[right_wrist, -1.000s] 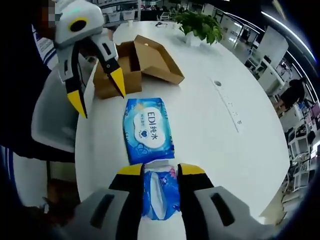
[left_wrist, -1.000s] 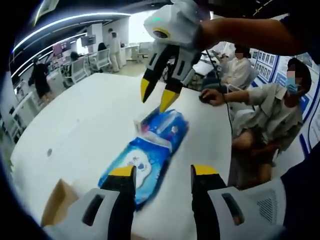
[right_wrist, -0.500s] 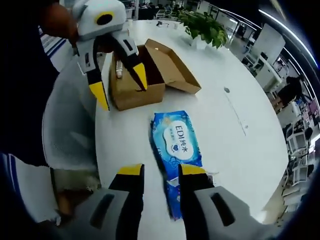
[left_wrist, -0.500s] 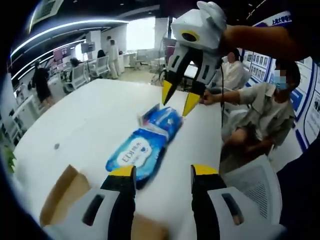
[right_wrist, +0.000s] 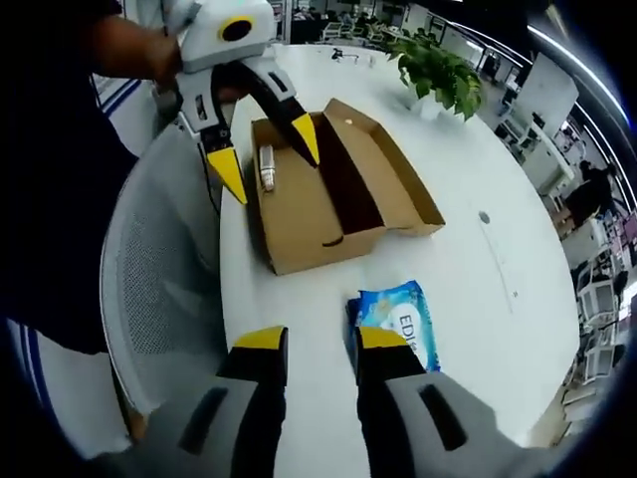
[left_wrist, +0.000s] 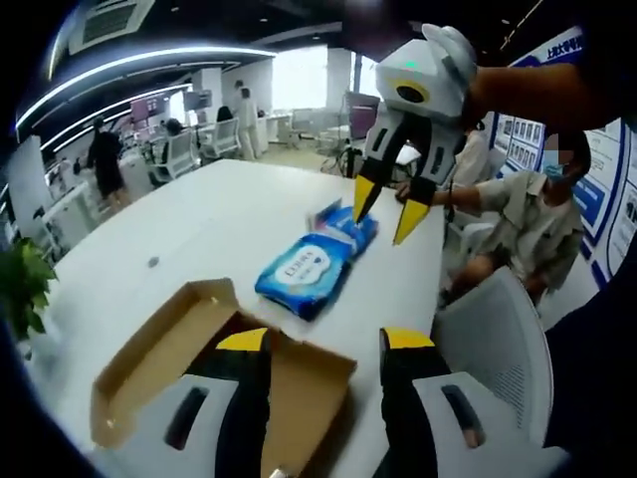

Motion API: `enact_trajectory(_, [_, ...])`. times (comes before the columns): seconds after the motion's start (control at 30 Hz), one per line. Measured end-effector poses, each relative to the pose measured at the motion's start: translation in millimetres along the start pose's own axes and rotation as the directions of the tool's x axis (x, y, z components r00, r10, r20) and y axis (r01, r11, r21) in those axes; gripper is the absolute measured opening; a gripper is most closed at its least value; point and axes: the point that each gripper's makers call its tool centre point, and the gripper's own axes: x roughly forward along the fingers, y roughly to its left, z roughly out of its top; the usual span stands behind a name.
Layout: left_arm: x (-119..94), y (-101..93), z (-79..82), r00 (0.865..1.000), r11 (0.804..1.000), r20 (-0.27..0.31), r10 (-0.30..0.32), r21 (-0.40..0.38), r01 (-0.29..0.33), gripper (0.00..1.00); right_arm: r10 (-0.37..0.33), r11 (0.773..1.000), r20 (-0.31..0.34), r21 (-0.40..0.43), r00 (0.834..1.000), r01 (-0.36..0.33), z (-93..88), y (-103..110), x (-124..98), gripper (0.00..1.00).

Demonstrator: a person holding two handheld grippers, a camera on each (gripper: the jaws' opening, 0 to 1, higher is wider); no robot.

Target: Operate the shoe box by opening the lid, removing the specified soft item, and placing it in the target area until the item is outside and the box remains undamaged.

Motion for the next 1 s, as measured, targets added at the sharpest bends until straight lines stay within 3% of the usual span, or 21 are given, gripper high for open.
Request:
enact_trajectory(0.4, [-60.4, 32.6, -60.4, 0.998, 0.997, -0.032, 0.053, -0.061, -0.055, 0.41, 0.054, 0.997, 0.006, -0.06, 0.999, -0.054, 64.8, 24.0, 34.8, 0.23])
enact_trajectory(0.73, [-87.9, 54.3, -100.9, 0.994, 0.995, -0.084, 0.064, -0.068, -0.07, 0.41, 0.1, 0.991, 0.011, -0.091, 0.995, -0.098, 107.7, 41.9, 76.8, 0.21])
enact_trajectory(1.0, [-104.0, 64.4, -121.3, 0.993, 0.993, -0.103, 0.056, -0.096, -0.066, 0.41, 0.168, 0.979, 0.003, -0.117, 0.986, -0.166, 144.2, 52.3, 118.5, 0.19])
